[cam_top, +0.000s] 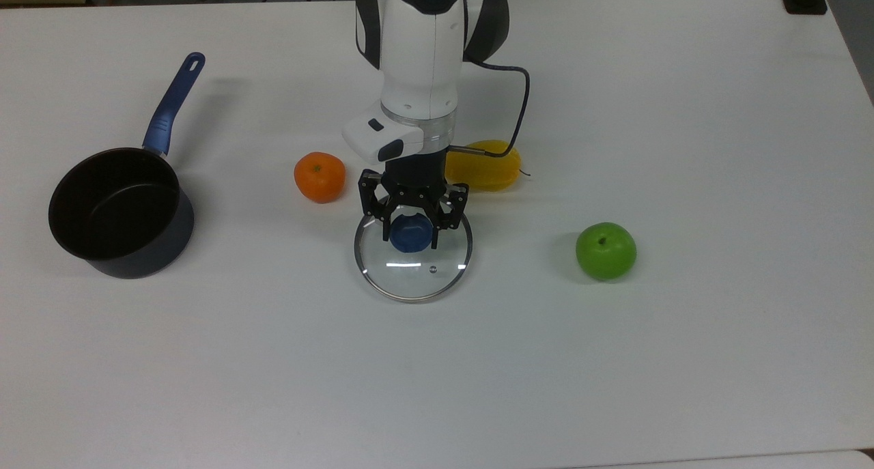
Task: Open lid
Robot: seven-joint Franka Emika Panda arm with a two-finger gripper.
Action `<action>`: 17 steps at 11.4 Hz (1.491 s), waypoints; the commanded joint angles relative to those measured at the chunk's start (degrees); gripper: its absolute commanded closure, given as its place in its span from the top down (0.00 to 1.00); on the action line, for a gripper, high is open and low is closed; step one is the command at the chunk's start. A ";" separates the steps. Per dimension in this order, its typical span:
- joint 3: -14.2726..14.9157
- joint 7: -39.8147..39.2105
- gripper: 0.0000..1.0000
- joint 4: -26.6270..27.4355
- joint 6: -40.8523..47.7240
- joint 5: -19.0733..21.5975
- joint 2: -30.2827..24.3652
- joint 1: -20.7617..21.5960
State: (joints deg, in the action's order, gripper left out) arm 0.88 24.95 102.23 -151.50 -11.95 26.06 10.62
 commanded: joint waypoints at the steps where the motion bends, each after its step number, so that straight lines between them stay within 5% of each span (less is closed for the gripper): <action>1: -0.09 0.98 0.47 -0.45 -4.15 -3.86 1.18 -0.25; 2: -0.09 1.07 0.57 -0.45 -4.68 -4.39 1.53 -0.25; 4: -0.09 1.07 0.60 -0.54 -4.68 -5.53 2.50 0.36; 5: -0.09 1.15 0.71 -0.80 -4.68 -5.80 2.59 0.37; 6: -0.09 1.33 0.93 -0.89 -4.60 -5.63 2.51 0.37; 7: -0.09 1.76 1.00 -0.98 -4.42 -5.37 2.16 0.37; 9: -0.09 1.86 1.00 -2.02 -3.20 -5.28 0.41 0.37; 13: -0.18 1.16 1.00 -5.46 16.65 -3.62 -6.27 0.11; 17: 1.14 -20.50 1.00 -5.20 37.27 10.69 -18.03 -2.78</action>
State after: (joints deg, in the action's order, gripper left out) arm 1.00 17.43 95.05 -124.73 -8.86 16.45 10.19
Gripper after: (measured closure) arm 0.000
